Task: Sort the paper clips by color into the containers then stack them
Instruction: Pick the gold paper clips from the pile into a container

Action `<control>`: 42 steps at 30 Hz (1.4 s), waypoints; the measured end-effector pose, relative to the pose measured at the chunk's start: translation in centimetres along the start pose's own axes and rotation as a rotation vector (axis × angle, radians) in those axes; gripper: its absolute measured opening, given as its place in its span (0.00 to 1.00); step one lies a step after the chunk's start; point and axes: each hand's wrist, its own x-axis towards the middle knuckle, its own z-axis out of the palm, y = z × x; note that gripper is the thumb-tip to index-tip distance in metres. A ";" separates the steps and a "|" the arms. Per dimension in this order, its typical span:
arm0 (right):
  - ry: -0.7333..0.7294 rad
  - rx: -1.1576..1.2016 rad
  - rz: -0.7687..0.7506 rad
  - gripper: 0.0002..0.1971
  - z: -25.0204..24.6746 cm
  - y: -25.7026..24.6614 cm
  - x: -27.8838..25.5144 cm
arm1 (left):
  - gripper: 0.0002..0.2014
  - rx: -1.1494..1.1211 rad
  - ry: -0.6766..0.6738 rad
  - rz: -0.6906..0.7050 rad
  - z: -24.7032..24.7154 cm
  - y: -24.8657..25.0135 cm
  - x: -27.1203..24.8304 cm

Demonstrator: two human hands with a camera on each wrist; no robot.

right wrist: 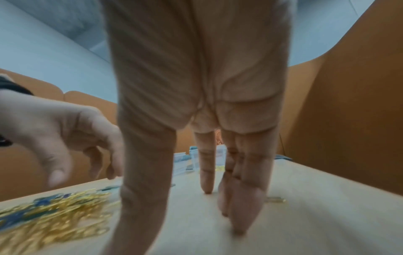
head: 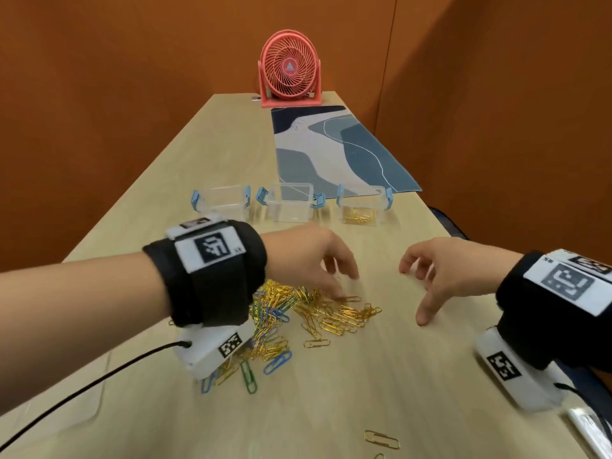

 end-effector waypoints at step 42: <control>0.036 0.249 -0.270 0.06 1.5 -3.6 1.2 | 0.09 -0.040 0.064 -0.141 2.0 -0.9 -1.1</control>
